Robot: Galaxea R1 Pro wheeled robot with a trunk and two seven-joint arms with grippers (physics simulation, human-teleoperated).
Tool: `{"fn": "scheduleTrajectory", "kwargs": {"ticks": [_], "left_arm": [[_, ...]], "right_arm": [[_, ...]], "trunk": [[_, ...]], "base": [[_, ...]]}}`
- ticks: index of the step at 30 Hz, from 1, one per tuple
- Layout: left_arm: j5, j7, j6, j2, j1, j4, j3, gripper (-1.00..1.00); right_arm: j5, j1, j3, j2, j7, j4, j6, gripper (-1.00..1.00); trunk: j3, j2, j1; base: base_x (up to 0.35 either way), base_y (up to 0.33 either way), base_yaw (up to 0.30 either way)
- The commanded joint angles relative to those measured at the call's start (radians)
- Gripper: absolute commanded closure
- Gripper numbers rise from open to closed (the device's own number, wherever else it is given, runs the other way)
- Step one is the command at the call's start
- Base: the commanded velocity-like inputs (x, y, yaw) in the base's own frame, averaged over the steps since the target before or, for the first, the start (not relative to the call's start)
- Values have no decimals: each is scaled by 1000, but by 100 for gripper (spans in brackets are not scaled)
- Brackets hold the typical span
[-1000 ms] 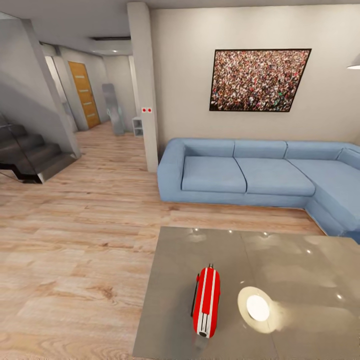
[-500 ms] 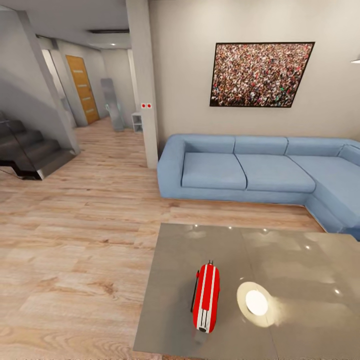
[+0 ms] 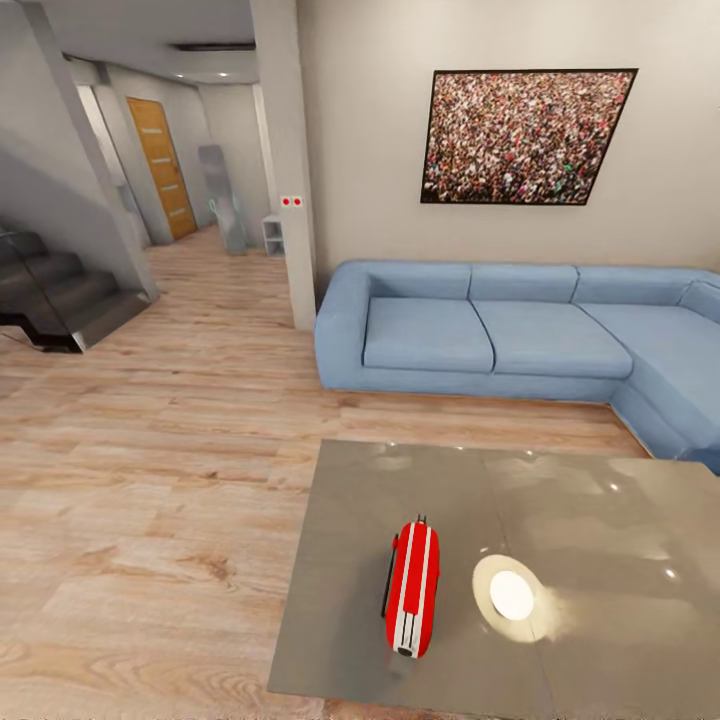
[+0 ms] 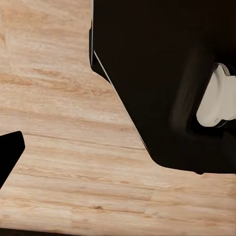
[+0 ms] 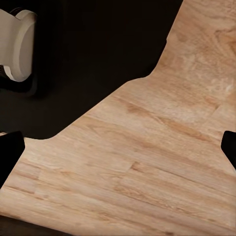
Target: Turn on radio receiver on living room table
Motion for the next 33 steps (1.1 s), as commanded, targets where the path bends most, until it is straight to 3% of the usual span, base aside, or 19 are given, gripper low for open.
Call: {"fn": "scheduleTrajectory", "kwargs": {"ticks": [1, 33], "left_arm": [[0, 0, 0, 0, 0, 0, 0, -100], [0, 0, 0, 0, 0, 0, 0, -100]], "right_arm": [[0, 0, 0, 0, 0, 0, 0, -100], [0, 0, 0, -1, 0, 0, -1, -100]], "trunk": [[-2, 0, 0], [-54, 0, 0]], "base": [[0, 0, 0], [0, 0, 0]]}}
